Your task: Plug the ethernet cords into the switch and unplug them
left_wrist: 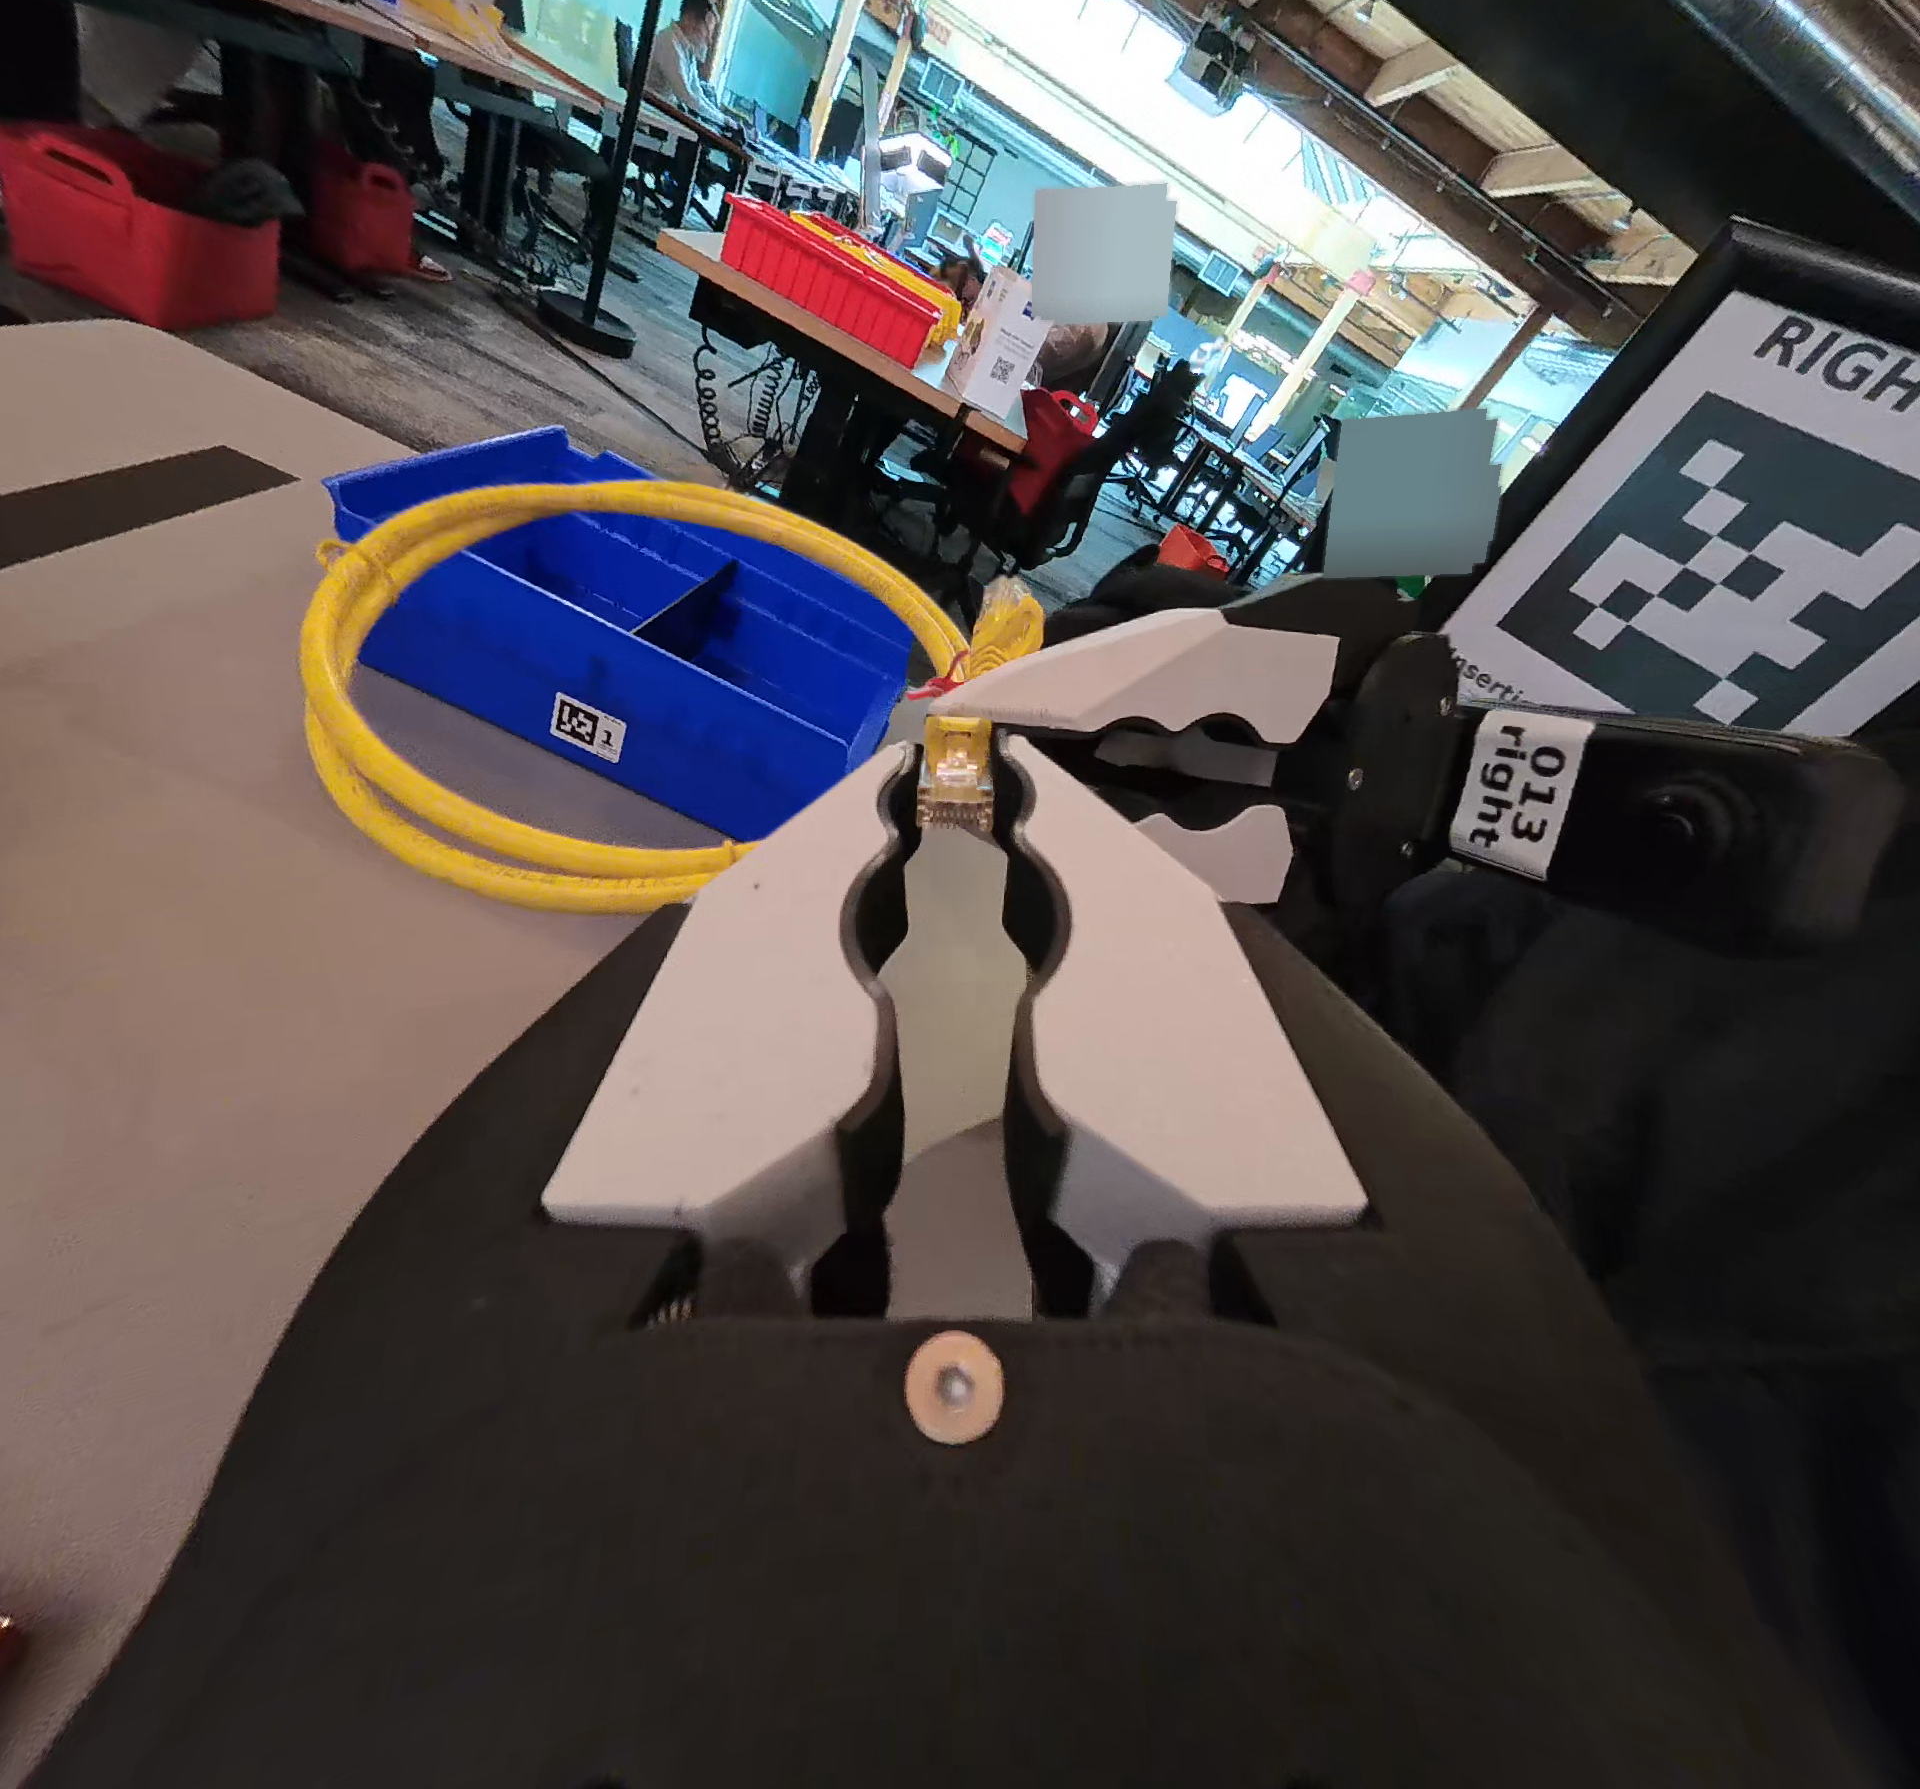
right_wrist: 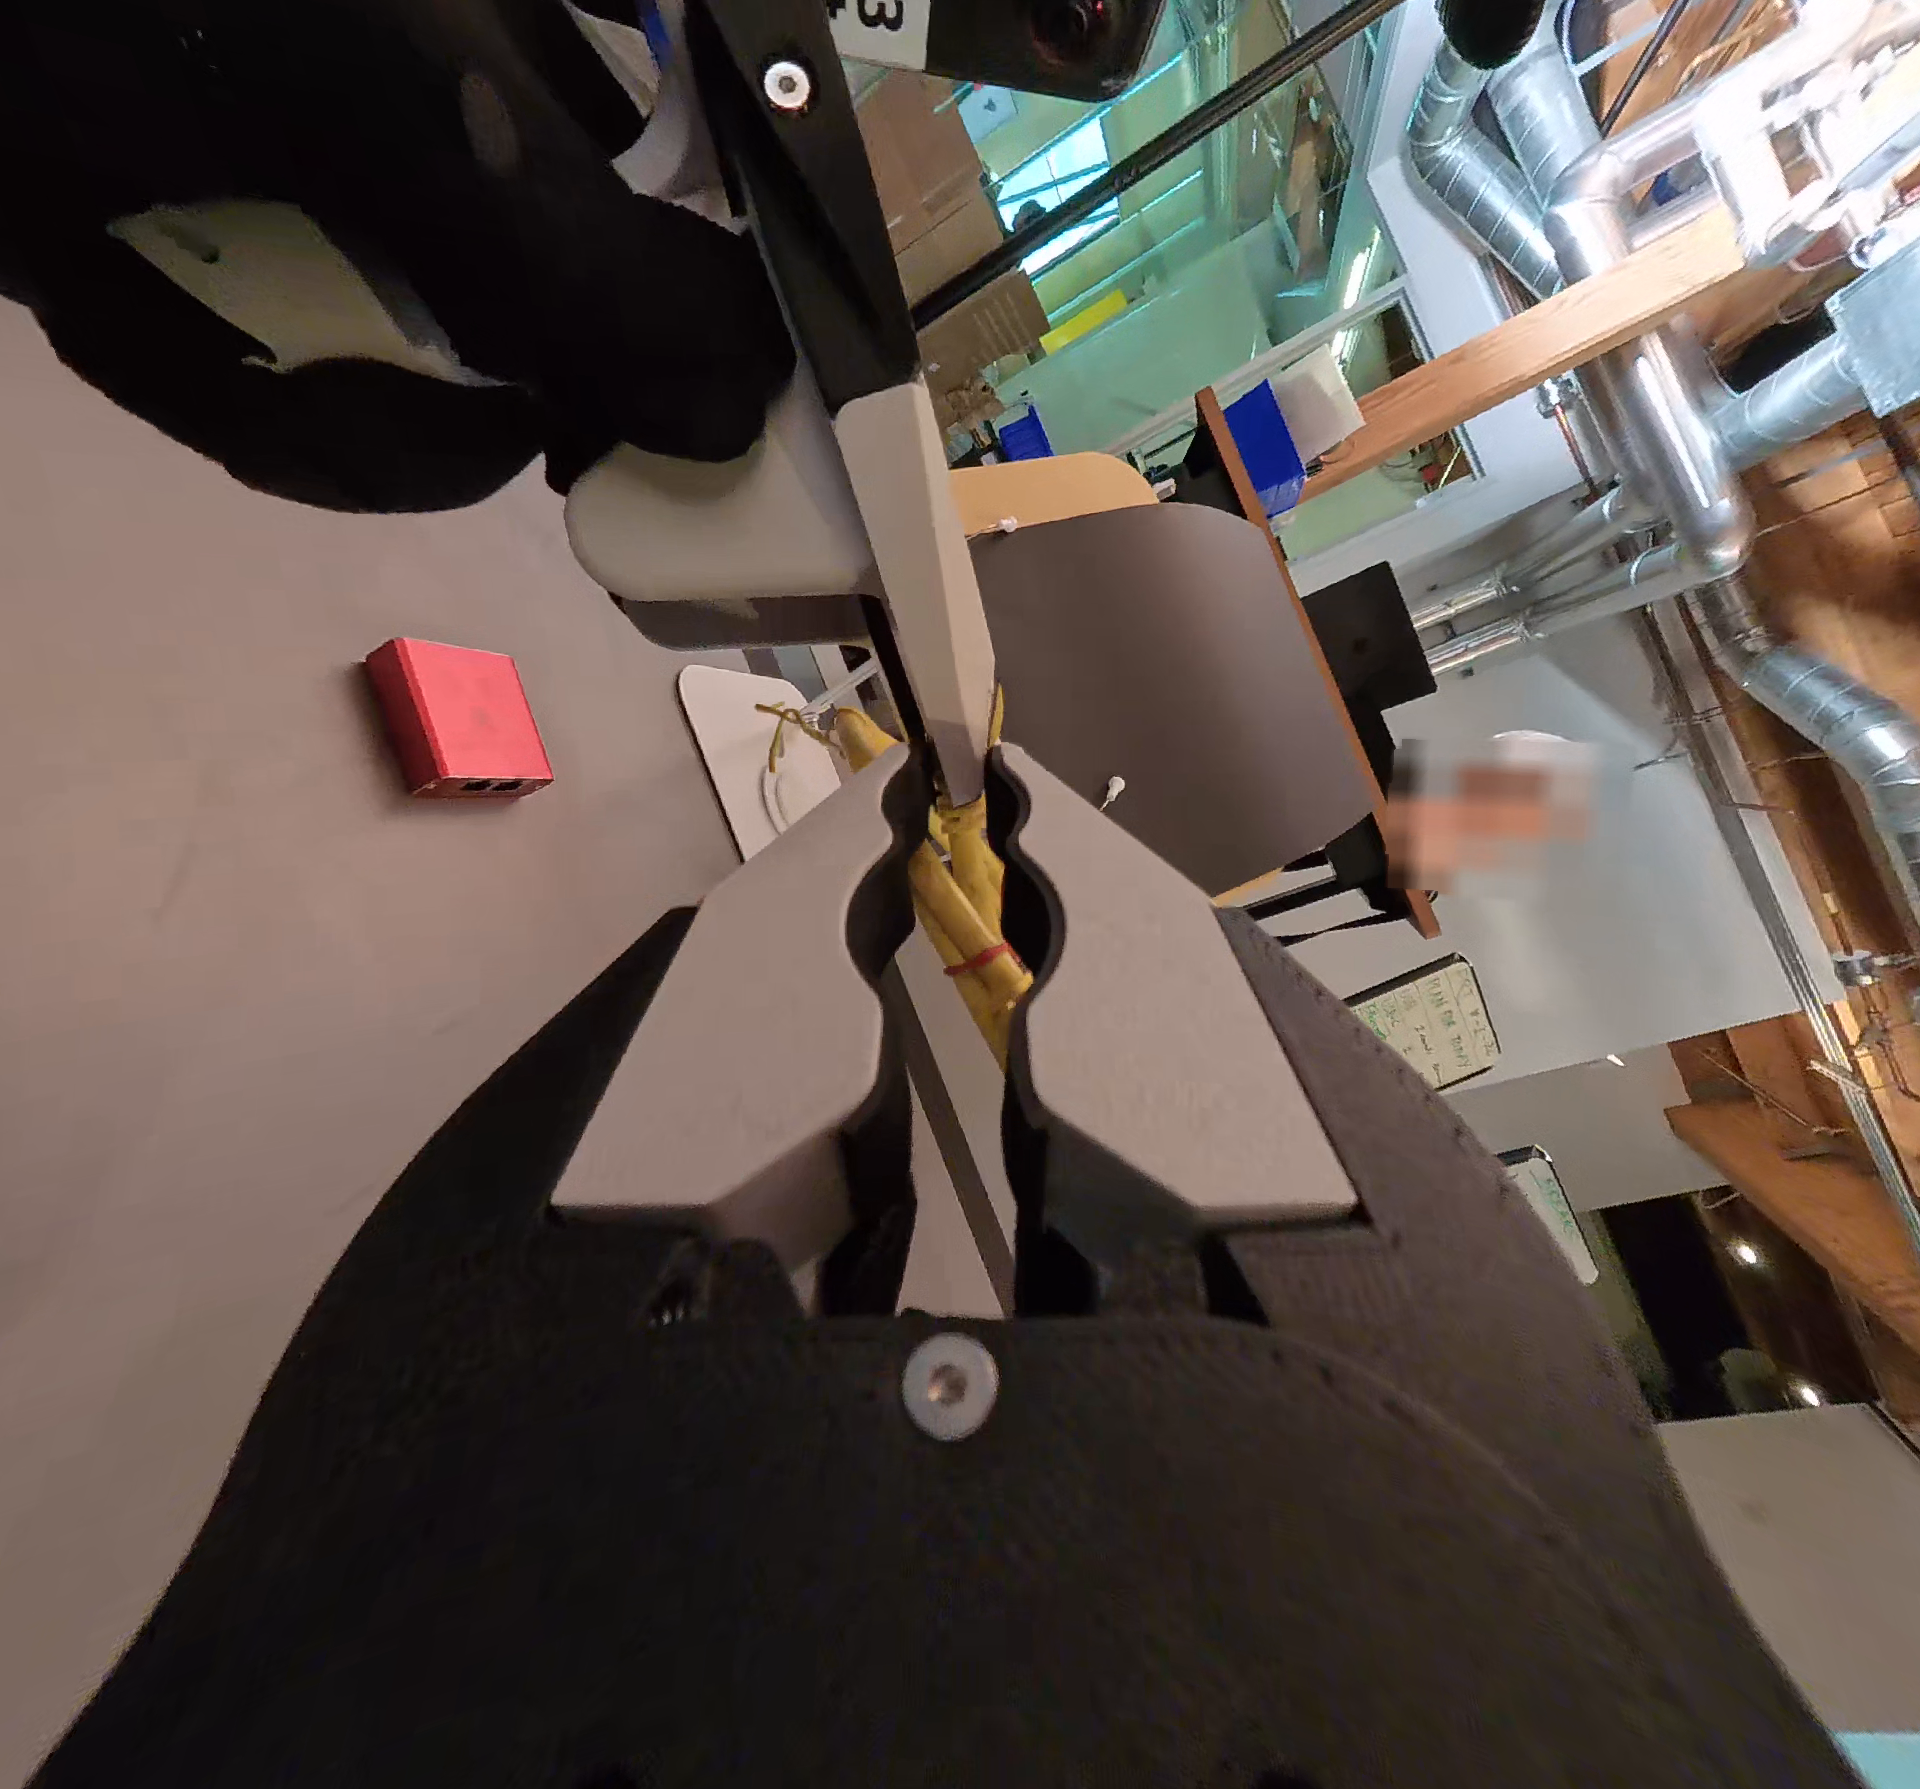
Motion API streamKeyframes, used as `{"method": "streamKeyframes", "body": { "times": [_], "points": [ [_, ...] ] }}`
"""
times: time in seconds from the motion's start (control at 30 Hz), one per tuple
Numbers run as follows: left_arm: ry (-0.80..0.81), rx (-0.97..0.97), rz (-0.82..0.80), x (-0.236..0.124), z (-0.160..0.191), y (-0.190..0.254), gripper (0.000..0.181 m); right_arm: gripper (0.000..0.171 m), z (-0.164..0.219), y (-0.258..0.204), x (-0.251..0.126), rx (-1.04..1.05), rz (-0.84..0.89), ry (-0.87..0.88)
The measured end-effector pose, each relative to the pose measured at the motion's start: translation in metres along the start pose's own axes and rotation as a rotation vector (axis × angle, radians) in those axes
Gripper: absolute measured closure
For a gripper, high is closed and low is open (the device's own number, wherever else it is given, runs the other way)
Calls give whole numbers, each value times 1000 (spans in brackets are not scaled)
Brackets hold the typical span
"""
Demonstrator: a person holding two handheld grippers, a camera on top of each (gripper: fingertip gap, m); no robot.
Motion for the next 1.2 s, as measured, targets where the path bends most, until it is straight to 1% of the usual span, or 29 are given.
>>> {"method": "streamKeyframes", "body": {
  "times": [0.1,0.13,0.17,0.27,0.37,0.43,0.5,0.53,0.6,0.63,0.7,0.77,0.83,0.87,0.93,1.03,1.13,1.2],
  "points": [
    [13,39,-6,-2,-1,1,173,162,-1,1,0,26,-13,42],
    [27,45,-3,-4,-2,2,173,161,-1,2,0,81,-50,72],
    [45,59,1,-6,-4,2,173,154,0,4,-1,151,-96,104],
    [73,104,32,-11,-8,4,173,146,-1,11,-7,364,-246,248],
    [80,161,26,-13,-9,5,173,148,2,18,-9,534,-368,333],
    [93,199,10,-14,-10,5,173,149,1,22,-13,651,-483,405],
    [89,215,-17,-18,-12,0,173,148,0,28,-21,687,-550,421],
    [94,229,-26,-20,-13,-1,173,153,-1,32,-27,680,-568,430],
    [98,261,-32,-25,-16,-1,173,148,-1,42,-35,668,-559,408],
    [110,276,-28,-27,-19,1,173,146,1,45,-34,641,-542,366],
    [105,297,-11,-27,-20,5,173,134,8,46,-28,600,-513,283],
    [89,336,12,-24,-19,11,173,129,3,43,-24,599,-546,294],
    [72,375,7,-20,-17,16,173,125,1,34,-15,555,-563,226],
    [54,396,-10,-17,-15,17,172,128,2,30,-11,502,-537,175],
    [22,441,-34,-14,-11,20,172,150,2,24,-6,449,-515,116],
    [-13,520,-96,-12,-7,20,173,156,5,17,-2,457,-548,57],
    [-30,580,-170,-8,-3,21,173,157,10,11,2,460,-549,-12],
    [-24,567,-183,-6,-3,21,173,157,12,8,3,434,-538,-50]
  ]
}}
Point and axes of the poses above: each gripper's, where its closed fingertips meet, x out along the fingers, z out of its underside, y = z × x across the jaws, the point moved 5 cm from there along -x, back along the fingers, and after that the axes turned 9 degrees about -z, right-handed, at the moved point
